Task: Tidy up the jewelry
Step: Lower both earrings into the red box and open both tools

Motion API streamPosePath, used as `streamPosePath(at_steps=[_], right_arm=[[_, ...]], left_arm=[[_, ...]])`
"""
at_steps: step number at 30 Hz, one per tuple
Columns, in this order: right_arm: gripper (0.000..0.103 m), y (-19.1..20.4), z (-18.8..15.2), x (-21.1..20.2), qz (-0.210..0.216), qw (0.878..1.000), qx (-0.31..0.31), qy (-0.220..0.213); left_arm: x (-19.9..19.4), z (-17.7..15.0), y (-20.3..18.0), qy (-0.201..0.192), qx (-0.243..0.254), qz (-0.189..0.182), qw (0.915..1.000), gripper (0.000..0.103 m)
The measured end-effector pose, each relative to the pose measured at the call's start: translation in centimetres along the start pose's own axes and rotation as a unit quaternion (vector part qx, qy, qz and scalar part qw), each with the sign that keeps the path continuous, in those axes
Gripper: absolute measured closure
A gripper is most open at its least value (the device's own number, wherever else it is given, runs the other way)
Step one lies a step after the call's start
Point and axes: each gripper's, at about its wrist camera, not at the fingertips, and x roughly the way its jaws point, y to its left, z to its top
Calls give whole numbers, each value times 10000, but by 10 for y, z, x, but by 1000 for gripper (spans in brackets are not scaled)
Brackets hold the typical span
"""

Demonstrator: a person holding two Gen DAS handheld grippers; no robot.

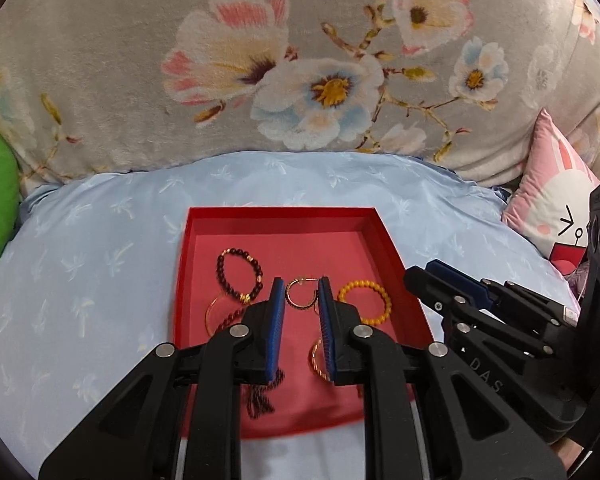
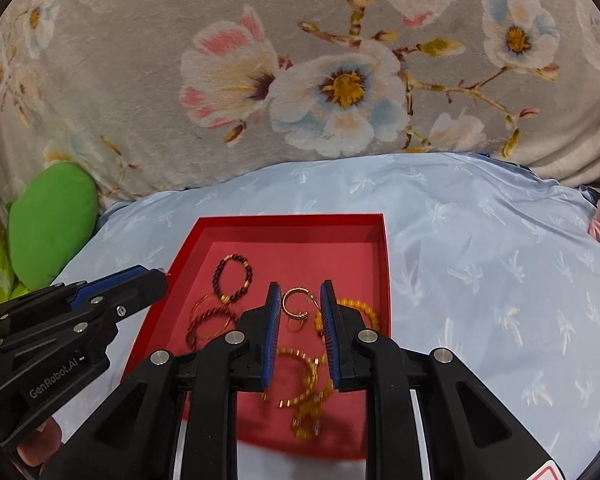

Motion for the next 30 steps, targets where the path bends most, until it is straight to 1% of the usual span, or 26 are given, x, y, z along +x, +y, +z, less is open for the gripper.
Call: streamPosePath(at_steps=[2,5,10,14,20,22,23,24,25,26,27,29,30], right_arm=[[84,-2,7,14,-1,10000,47,57],[84,-4,14,37,-81,9998,66,176],[84,-8,15,69,-105,9989,154,421],[84,-11,15,81,-112,9985,189,498],[84,-13,15,91,-163,9982,144,554],[80,-15,15,92,-196,9983,142,535],[80,-15,14,93,-210,9983,145,532],[77,-16,14,93,-230,9982,147,527],[72,-16,13,93,-245,9982,150,525],[70,-16,13,92,-258,9982,153,513],[67,-17,12,91,-279,9983,152,496],[66,-17,12,88,-311,9983,144,470],[65,-17,11,87,-312,9983,152,469]], left_arm=[[12,5,2,8,13,26,10000,86],[33,10,6,124,8,46,9999,86],[61,12,8,253,84,128,9996,86],[73,14,10,299,158,170,9993,86],[88,14,10,392,136,201,9989,86],[90,12,8,383,172,269,9988,86],[91,11,7,369,181,346,9986,84],[91,11,7,368,197,376,9984,83],[92,10,7,379,205,415,9982,79],[93,9,7,395,192,486,9978,71],[92,8,8,380,171,553,9976,69],[91,8,11,354,111,624,9974,61],[90,8,13,353,64,643,9973,60]])
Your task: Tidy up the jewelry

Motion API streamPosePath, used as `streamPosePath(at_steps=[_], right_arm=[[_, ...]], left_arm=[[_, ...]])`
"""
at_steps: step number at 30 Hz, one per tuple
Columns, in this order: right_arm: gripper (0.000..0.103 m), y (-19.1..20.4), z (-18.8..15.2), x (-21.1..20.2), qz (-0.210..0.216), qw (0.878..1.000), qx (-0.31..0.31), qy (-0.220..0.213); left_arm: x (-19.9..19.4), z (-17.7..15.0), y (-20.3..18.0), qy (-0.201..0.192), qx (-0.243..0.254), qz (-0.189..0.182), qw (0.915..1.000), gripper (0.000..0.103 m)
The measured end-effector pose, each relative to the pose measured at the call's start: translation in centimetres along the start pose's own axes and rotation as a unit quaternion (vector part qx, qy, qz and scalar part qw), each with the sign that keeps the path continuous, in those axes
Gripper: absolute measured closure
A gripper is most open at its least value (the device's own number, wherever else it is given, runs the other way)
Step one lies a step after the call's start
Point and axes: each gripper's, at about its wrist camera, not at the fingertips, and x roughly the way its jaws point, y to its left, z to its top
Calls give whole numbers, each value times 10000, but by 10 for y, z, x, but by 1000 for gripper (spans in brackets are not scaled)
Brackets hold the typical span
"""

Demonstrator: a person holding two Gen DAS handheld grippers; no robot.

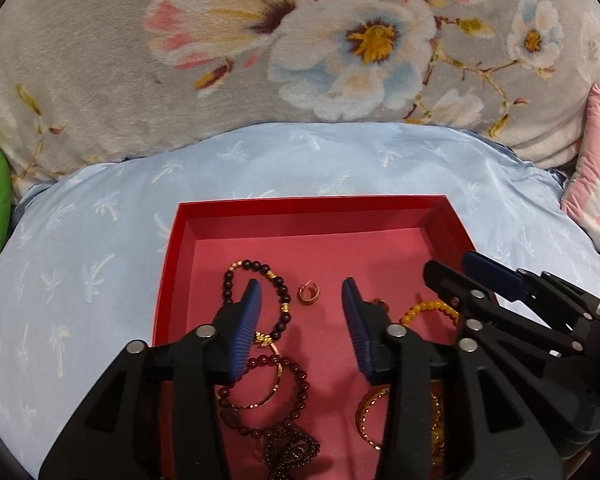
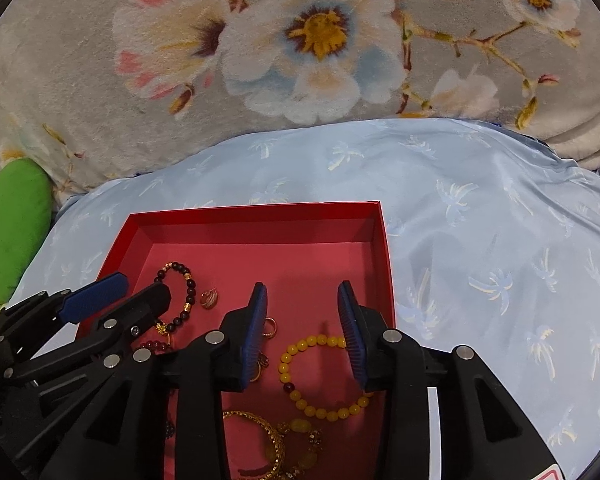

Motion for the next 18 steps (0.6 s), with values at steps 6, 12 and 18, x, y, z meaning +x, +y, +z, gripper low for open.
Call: streamPosePath(at_steps=[6,12,18], right_arm=[[56,1,-6,-10,-47,10000,-5,-43],[56,4,-15,-24,-19,10000,10,-43],[51,11,-30,-41,27,9999,-83,-84]], left_arm=[[-7,-4,7,5,-117,45,9999,56],[-19,-13,8,-7,-129,104,9999,53],[-34,-30,14,-25,-134,134,9998,51]])
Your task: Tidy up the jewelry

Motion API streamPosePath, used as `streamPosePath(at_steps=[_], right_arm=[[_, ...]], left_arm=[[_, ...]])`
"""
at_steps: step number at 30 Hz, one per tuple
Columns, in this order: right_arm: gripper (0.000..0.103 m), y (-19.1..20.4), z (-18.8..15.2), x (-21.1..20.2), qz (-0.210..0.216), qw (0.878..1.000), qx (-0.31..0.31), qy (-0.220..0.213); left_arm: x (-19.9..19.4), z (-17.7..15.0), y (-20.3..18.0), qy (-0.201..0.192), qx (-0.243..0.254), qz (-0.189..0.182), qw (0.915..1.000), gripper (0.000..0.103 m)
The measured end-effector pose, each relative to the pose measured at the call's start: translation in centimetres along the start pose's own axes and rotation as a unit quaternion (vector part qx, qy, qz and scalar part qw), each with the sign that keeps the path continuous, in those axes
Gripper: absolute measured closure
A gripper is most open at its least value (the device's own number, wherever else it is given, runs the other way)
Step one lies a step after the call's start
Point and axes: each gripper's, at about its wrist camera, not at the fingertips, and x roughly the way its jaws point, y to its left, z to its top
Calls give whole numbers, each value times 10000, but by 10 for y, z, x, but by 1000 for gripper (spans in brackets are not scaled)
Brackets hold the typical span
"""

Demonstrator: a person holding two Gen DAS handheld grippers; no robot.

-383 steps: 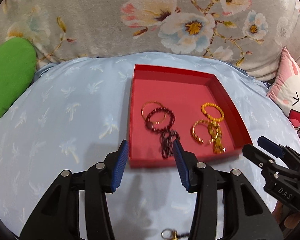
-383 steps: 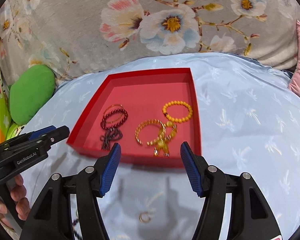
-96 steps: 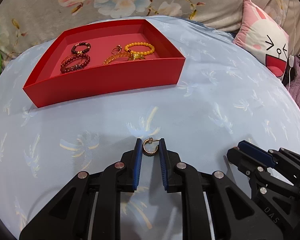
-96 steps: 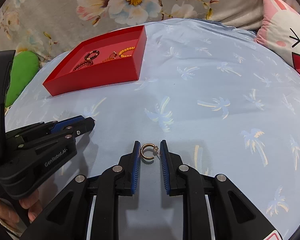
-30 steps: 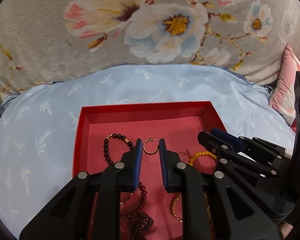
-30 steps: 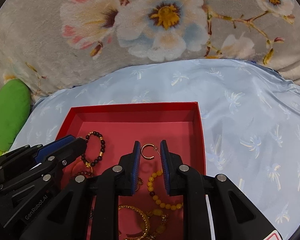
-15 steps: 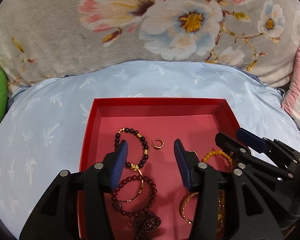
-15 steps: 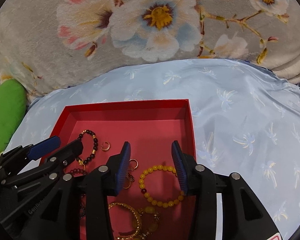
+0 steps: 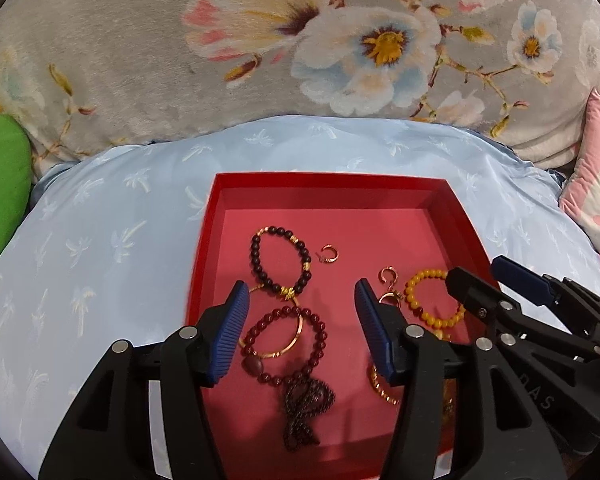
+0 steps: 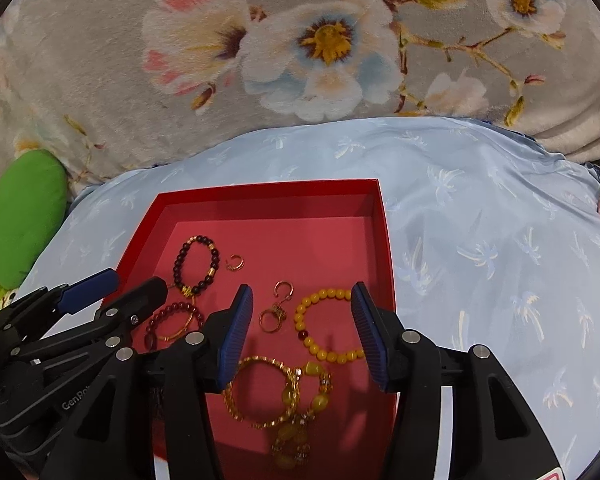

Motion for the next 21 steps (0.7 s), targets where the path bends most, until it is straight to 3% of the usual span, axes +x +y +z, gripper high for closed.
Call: streamPosePath(at_steps=[13,21], right_arm=[[48,12,-55,-49,-112,9999,-53,5],[44,9,-83,-72,-232,9997,97,4]], left_arm=[[-46,-46,1,-110,94,411,9990,50],[-67,-75,-2,-99,67,669,9977,38]])
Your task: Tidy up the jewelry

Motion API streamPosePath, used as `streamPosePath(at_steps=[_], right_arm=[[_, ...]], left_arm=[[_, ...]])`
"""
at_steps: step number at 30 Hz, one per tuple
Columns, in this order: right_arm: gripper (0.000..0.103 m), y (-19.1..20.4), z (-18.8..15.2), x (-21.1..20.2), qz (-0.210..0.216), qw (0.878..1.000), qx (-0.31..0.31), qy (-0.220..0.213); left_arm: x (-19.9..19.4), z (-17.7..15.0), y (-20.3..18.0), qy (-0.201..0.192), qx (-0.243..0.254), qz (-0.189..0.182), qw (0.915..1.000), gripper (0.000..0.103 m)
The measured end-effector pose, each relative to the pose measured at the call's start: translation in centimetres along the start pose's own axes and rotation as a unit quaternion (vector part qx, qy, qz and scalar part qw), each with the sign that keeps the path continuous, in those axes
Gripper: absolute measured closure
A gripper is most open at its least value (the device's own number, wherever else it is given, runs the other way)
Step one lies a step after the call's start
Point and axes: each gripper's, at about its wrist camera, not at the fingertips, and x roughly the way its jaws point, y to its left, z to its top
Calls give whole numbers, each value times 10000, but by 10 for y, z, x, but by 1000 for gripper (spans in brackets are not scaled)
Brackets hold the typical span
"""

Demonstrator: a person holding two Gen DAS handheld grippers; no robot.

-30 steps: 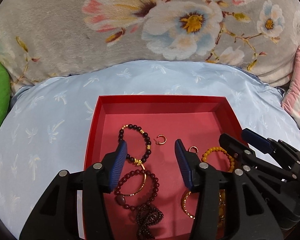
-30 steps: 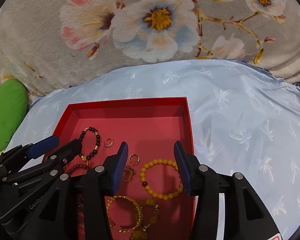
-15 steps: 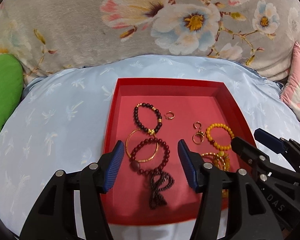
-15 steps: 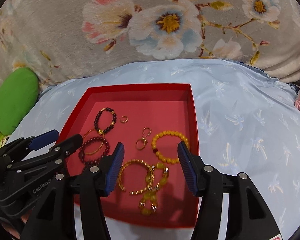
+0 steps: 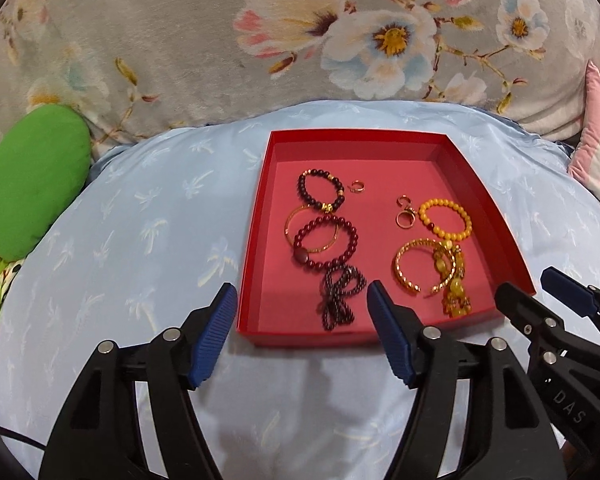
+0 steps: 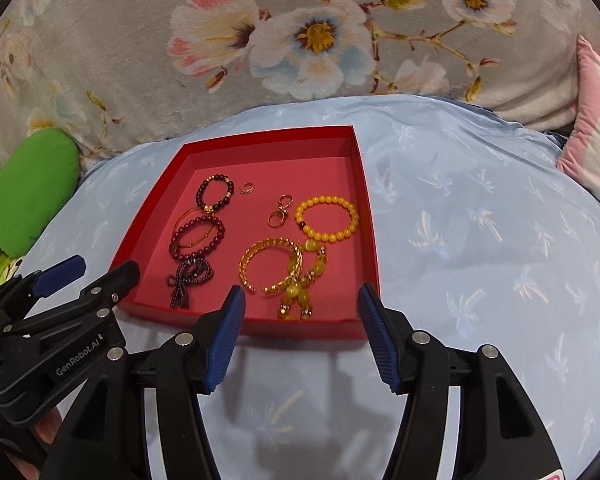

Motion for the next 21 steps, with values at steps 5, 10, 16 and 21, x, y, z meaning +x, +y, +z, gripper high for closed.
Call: streamPosePath(at_steps=[5,10,16,21], right_arm=[[38,2,-6,-11,-47,10000,-12,-73],[34,5,-9,-20,-213,9995,-126,-175],[29,6,-14,-27,-348,9991,-167,-198],[27,6,-20,-27,-420,9989,-122,-166]], left_arm=[[-8,-9,-2,21,-45,-18,10000,31],[-14,-15,-5,53,-13,16,10000,28],[-17,-23,-3,88,-99,15,9999,27],[-19,-30,-4,80,-65,154,9998,25]])
